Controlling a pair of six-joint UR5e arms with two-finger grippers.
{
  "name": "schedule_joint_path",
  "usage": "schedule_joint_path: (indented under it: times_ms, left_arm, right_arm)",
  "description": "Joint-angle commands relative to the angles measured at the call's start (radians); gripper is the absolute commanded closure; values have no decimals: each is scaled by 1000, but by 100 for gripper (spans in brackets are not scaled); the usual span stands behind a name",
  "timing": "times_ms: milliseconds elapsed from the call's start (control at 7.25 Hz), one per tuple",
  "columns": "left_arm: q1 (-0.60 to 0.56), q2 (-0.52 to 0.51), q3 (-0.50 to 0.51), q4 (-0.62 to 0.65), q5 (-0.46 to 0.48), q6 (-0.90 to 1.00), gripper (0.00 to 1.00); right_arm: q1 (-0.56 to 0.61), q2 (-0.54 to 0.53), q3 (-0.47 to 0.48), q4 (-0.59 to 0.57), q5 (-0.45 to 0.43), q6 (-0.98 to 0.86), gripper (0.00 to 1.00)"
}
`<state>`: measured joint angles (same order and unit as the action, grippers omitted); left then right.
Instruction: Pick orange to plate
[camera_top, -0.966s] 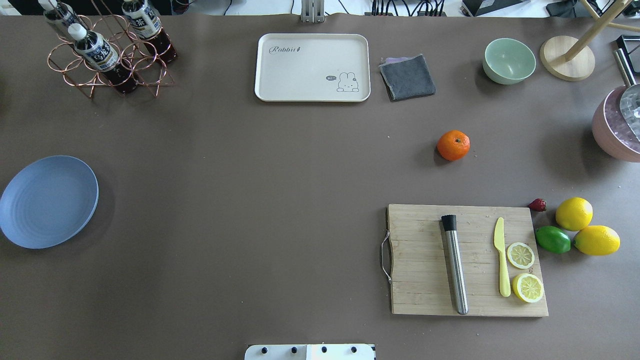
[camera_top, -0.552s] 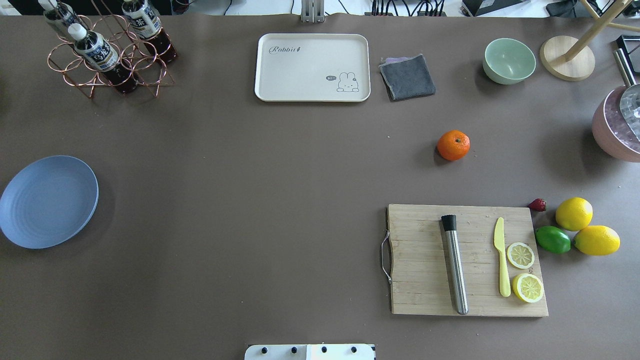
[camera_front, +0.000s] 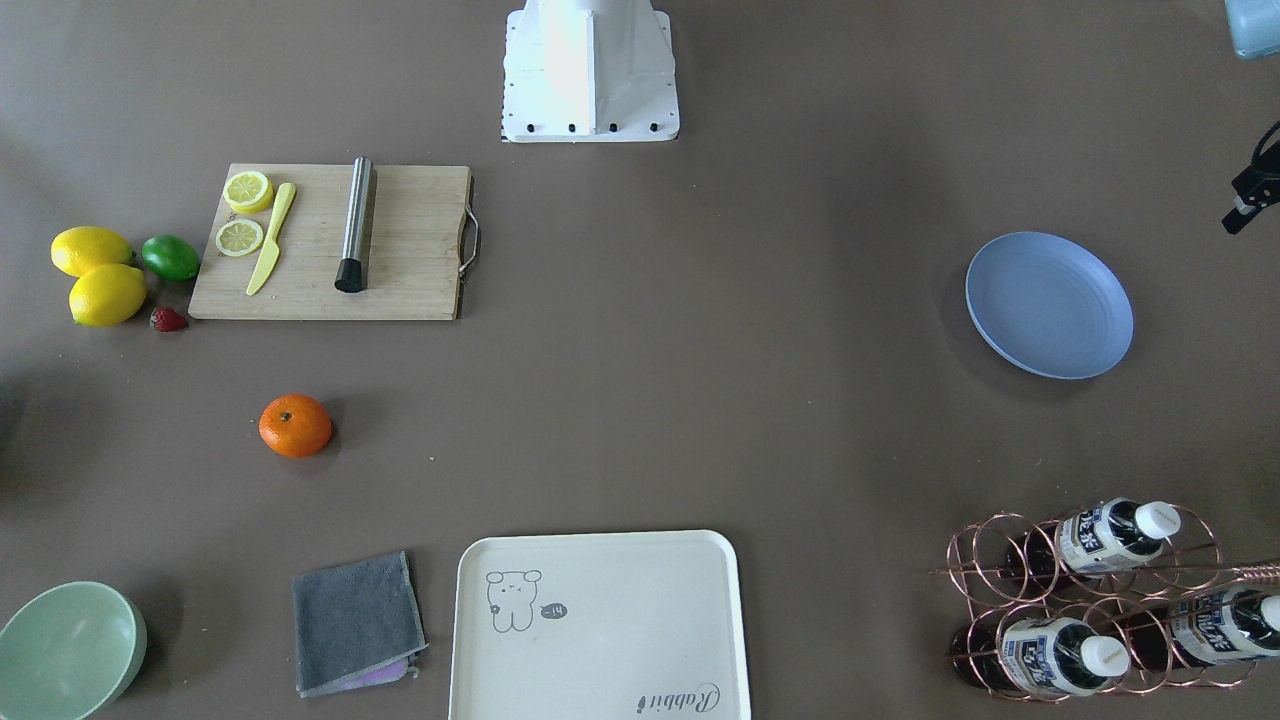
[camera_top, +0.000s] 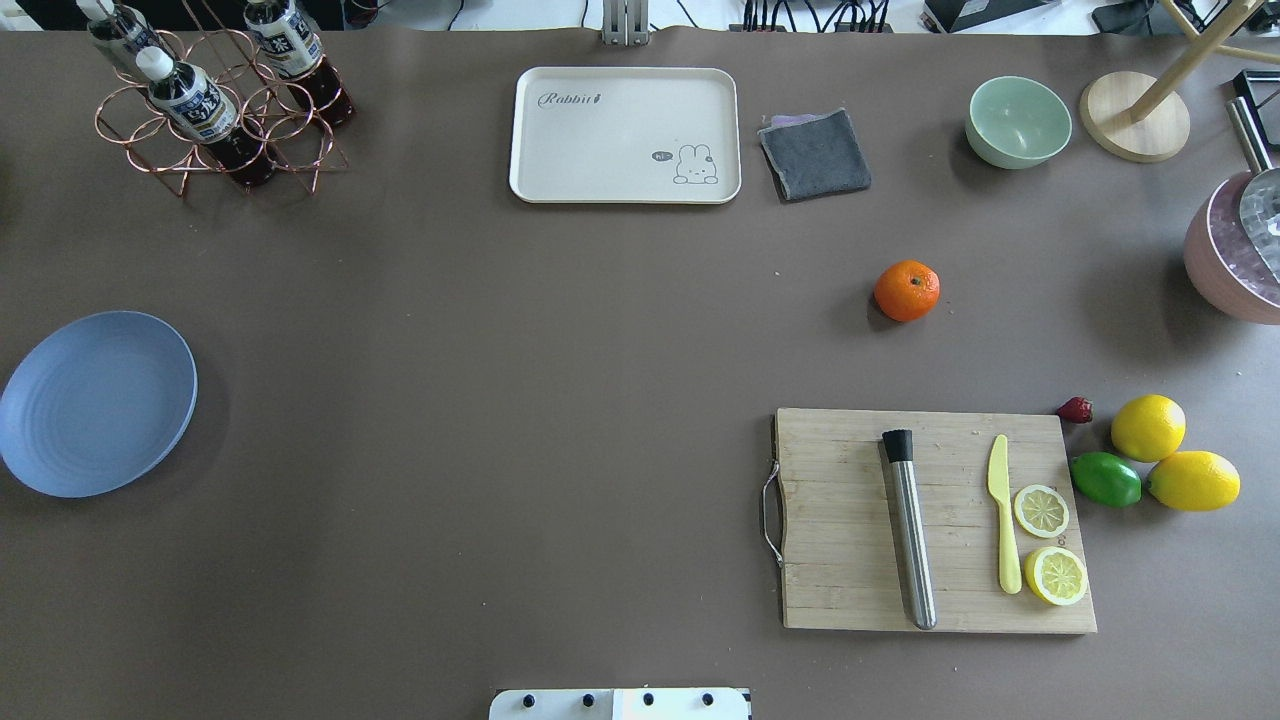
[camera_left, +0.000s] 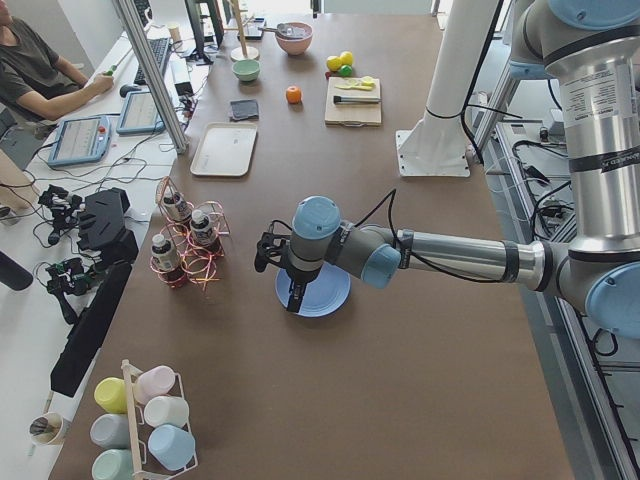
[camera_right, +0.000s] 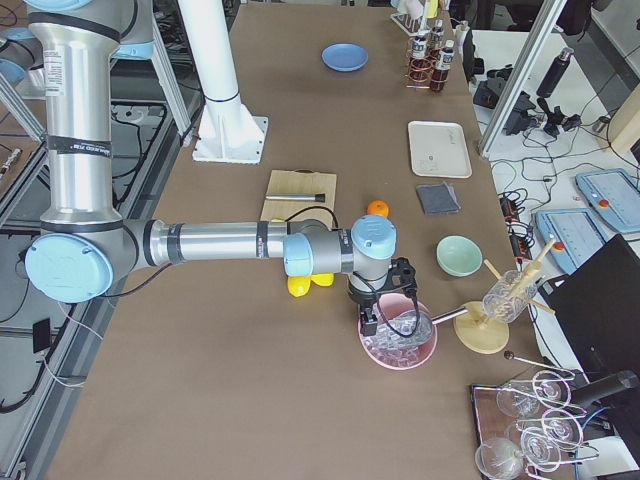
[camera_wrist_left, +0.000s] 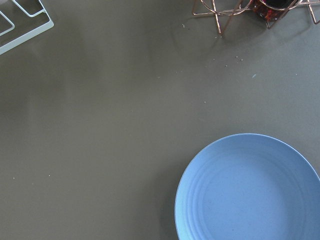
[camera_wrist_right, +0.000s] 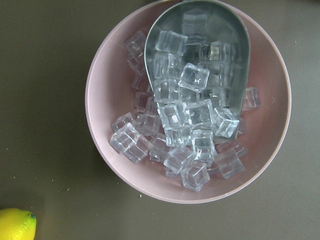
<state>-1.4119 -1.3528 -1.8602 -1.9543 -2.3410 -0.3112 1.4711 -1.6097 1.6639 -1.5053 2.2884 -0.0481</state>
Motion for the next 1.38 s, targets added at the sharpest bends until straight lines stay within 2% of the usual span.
schedule_joint_path:
  times_ms: [0, 1241]
  left_arm:
    - [1, 3, -1, 0, -1, 1, 2]
    - [1, -9, 13, 0, 2, 6, 2]
  right_arm:
    - [0, -1, 0, 0, -1, -1, 0]
    - [-24, 11, -10, 0, -3, -1, 0]
